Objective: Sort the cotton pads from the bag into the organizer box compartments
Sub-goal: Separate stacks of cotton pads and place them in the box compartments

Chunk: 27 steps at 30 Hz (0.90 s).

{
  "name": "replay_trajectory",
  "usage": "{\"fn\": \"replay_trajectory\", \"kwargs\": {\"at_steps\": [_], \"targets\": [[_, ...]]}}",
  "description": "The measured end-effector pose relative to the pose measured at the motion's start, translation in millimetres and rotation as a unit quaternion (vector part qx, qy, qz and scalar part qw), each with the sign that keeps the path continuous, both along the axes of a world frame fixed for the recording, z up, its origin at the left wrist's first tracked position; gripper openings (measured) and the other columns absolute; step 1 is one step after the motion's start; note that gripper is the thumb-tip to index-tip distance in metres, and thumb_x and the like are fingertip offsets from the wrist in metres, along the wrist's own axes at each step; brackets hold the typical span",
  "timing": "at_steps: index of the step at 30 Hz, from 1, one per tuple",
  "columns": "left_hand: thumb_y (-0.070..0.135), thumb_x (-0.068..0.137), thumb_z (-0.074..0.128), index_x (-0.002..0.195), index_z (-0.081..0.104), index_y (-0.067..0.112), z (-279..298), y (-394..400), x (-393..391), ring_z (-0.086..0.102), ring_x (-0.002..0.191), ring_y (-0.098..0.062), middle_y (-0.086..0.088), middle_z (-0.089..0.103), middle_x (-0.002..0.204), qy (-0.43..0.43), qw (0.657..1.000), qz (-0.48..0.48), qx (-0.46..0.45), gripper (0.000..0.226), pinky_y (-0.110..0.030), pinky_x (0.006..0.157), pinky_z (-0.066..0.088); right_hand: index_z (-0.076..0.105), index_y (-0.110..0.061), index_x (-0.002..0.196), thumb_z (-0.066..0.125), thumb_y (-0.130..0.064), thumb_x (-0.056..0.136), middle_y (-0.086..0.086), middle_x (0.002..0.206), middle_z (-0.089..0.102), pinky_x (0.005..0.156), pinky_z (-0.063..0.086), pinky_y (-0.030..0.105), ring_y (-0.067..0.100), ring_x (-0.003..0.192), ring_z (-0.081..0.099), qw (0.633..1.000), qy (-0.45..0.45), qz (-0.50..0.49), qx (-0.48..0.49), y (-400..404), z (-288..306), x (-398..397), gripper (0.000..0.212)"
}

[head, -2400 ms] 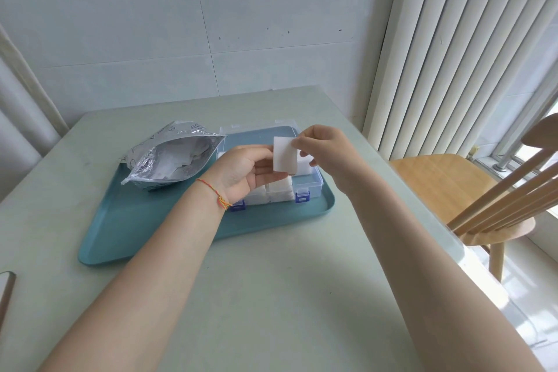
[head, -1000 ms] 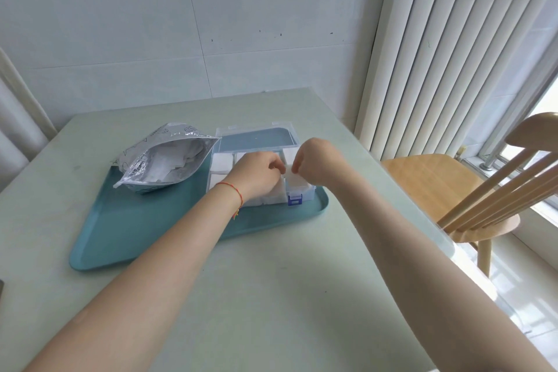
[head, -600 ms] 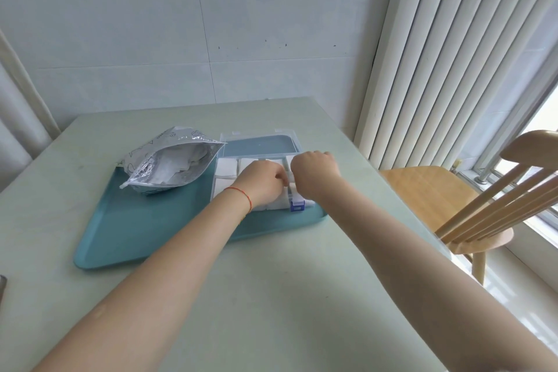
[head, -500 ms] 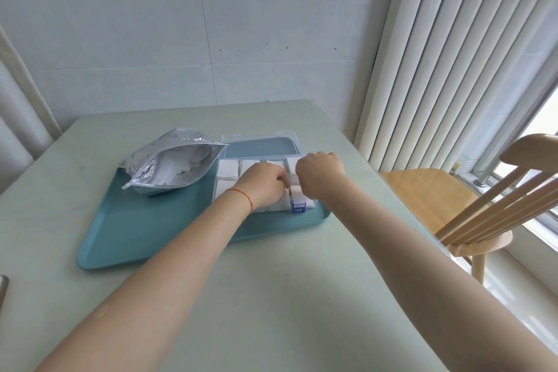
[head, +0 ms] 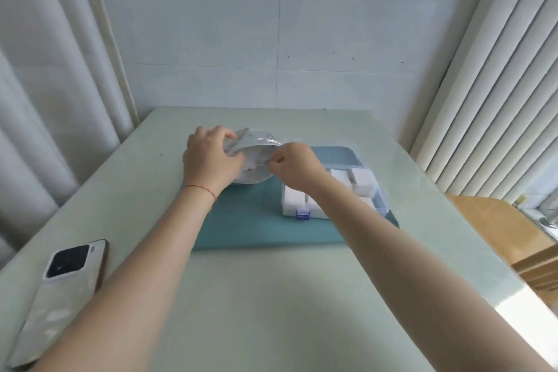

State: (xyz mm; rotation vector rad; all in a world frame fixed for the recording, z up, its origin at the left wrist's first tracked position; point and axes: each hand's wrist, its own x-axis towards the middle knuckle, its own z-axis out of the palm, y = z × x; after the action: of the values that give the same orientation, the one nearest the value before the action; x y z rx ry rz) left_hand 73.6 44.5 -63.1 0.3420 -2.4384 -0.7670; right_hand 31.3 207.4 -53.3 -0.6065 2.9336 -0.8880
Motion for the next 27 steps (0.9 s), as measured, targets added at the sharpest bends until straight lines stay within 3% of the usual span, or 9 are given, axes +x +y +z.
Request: {"fn": "replay_trajectory", "kwargs": {"at_steps": [4,7,9,12,16,18,21,25,27], "targets": [[0.036,0.076,0.076,0.123,0.056,0.023,-12,-44,1,0.05,0.116,-0.034,-0.013,0.049,0.125,-0.183,0.983,-0.008,0.015,0.053,-0.035,0.093,0.042,0.071,0.003,0.102,0.048,-0.003,0.086,0.021,0.086,0.068,0.061,0.039,0.024,0.02,0.068,0.049,0.986,-0.084,-0.039,-0.137,-35,-13,0,0.029],[0.032,0.081,0.073,0.097,0.059,0.021,-20,-56,-5,0.054,0.093,-0.027,-0.01,0.056,0.113,-0.161,0.984,-0.036,0.061,0.024,-0.029,0.075,0.038,0.063,0.011,0.107,0.047,-0.002,0.083,0.032,0.097,0.062,0.066,0.033,0.026,0.016,0.071,0.044,0.982,-0.101,-0.052,-0.15,-47,-22,-4,0.032],[0.024,0.087,0.068,0.089,0.06,0.016,-22,-55,-8,0.053,0.088,-0.024,-0.006,0.061,0.102,-0.12,0.988,-0.052,0.081,0.011,-0.026,0.071,0.034,0.067,0.007,0.107,0.048,-0.002,0.085,0.022,0.088,0.063,0.066,0.036,0.025,0.017,0.074,0.047,0.983,-0.108,-0.053,-0.137,-48,-23,-7,0.031],[0.019,0.091,0.059,0.09,0.059,0.011,-25,-49,-11,0.053,0.085,-0.024,-0.002,0.06,0.088,-0.06,0.986,-0.064,0.141,0.009,-0.027,0.069,0.033,0.065,0.011,0.106,0.049,0.0,0.084,0.019,0.083,0.06,0.066,0.039,0.027,0.017,0.074,0.047,0.982,-0.117,-0.066,-0.131,-52,-27,-15,0.03],[0.019,0.096,0.051,0.092,0.052,0.009,-33,-43,-14,0.048,0.079,-0.024,0.001,0.053,0.079,-0.039,0.979,-0.051,0.193,0.01,-0.03,0.066,0.031,0.069,0.001,0.103,0.053,0.0,0.087,0.019,0.095,0.07,0.089,0.055,0.041,0.035,0.093,0.068,0.97,-0.162,-0.092,-0.154,-71,-29,-27,0.022],[0.021,0.097,0.05,0.093,0.05,0.01,-36,-42,-14,0.047,0.079,-0.025,0.002,0.051,0.078,-0.037,0.977,-0.043,0.208,0.012,-0.03,0.066,0.031,0.066,0.0,0.09,0.053,-0.006,0.089,0.022,0.094,0.069,0.085,0.056,0.041,0.036,0.091,0.068,0.968,-0.176,-0.1,-0.149,-83,-33,-34,0.014],[0.023,0.098,0.05,0.093,0.05,0.011,-40,-42,-14,0.048,0.077,-0.025,0.002,0.052,0.077,-0.043,0.974,-0.044,0.219,0.013,-0.03,0.066,0.032,0.066,0.004,0.097,0.059,-0.016,0.089,0.015,0.085,0.064,0.069,0.048,0.032,0.027,0.077,0.059,0.963,-0.185,-0.123,-0.152,-94,-37,-37,0.023],[0.022,0.097,0.051,0.093,0.051,0.01,-39,-37,-13,0.05,0.08,-0.025,0.0,0.055,0.082,-0.042,0.974,-0.049,0.216,0.012,-0.03,0.067,0.032,0.057,-0.009,0.068,0.067,-0.014,0.086,0.008,0.074,0.059,0.061,0.043,0.026,0.023,0.069,0.055,0.951,-0.214,-0.144,-0.169,-100,-36,-33,0.021],[0.022,0.096,0.053,0.091,0.051,0.012,-40,-37,-13,0.051,0.081,-0.024,-0.001,0.057,0.086,-0.042,0.976,-0.047,0.21,0.011,-0.029,0.068,0.032,0.052,-0.013,0.067,0.061,-0.01,0.089,0.007,0.073,0.057,0.057,0.045,0.023,0.021,0.063,0.054,0.939,-0.238,-0.143,-0.203,-101,-34,-34,0.024]]}}
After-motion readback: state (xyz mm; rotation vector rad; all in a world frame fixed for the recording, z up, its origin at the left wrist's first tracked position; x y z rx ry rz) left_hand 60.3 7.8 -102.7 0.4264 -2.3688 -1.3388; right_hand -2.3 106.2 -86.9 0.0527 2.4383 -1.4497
